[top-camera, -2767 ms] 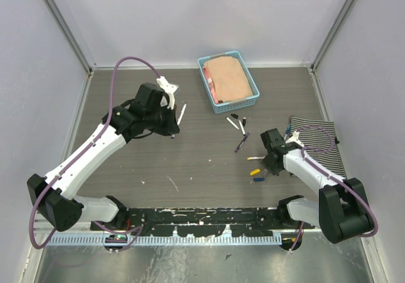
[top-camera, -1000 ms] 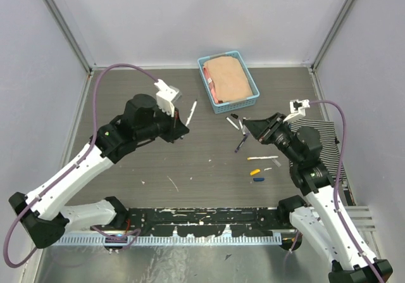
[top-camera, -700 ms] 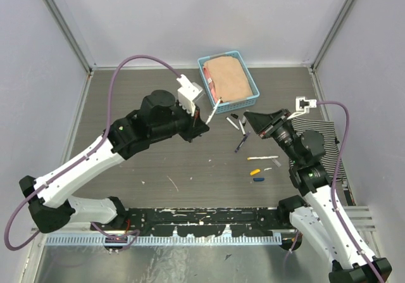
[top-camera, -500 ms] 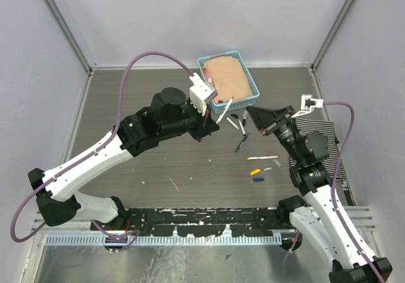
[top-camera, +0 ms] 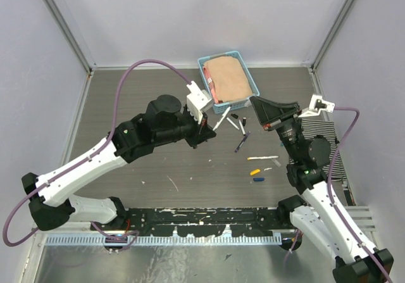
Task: Insert the pens into the pen caps
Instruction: Insert the pen cap onto the pen.
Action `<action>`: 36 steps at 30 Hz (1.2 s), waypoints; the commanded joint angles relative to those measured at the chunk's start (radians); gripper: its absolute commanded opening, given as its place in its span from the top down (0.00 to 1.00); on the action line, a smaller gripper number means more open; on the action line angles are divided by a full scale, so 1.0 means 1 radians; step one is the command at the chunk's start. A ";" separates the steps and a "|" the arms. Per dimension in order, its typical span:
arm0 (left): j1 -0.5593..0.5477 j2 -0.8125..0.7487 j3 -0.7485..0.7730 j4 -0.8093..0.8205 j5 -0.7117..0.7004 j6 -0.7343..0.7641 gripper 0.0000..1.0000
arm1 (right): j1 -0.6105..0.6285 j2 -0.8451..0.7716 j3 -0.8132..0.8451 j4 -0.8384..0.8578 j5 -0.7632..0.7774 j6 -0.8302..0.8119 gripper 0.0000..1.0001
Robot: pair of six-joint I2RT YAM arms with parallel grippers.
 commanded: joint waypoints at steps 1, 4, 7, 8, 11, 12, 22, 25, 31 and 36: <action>-0.010 -0.034 -0.004 0.028 0.027 0.033 1.00 | 0.049 0.039 -0.004 0.189 0.047 0.014 1.00; -0.010 -0.037 -0.006 0.028 0.032 0.036 1.00 | 0.088 0.065 -0.009 0.245 0.063 0.002 1.00; -0.010 -0.035 -0.006 0.029 0.045 0.038 1.00 | 0.124 0.087 -0.006 0.285 0.080 -0.013 1.00; -0.011 -0.035 -0.007 0.029 0.050 0.039 1.00 | 0.129 0.094 -0.007 0.293 0.085 -0.014 1.00; -0.010 -0.038 -0.007 0.031 0.057 0.041 1.00 | 0.148 0.110 -0.005 0.314 0.097 -0.014 1.00; -0.011 -0.038 -0.008 0.032 0.058 0.041 1.00 | 0.154 0.116 -0.006 0.321 0.100 -0.014 1.00; -0.011 -0.039 -0.011 0.032 0.057 0.042 1.00 | 0.189 0.138 -0.004 0.309 0.111 -0.024 1.00; -0.010 -0.040 -0.011 0.034 0.052 0.044 1.00 | 0.194 0.136 -0.006 0.298 0.114 -0.026 1.00; -0.011 -0.043 -0.013 0.032 0.033 0.046 1.00 | 0.197 0.121 -0.015 0.284 0.119 -0.031 1.00; -0.010 -0.044 -0.014 0.034 0.032 0.045 1.00 | 0.198 0.107 -0.008 0.251 0.128 -0.045 1.00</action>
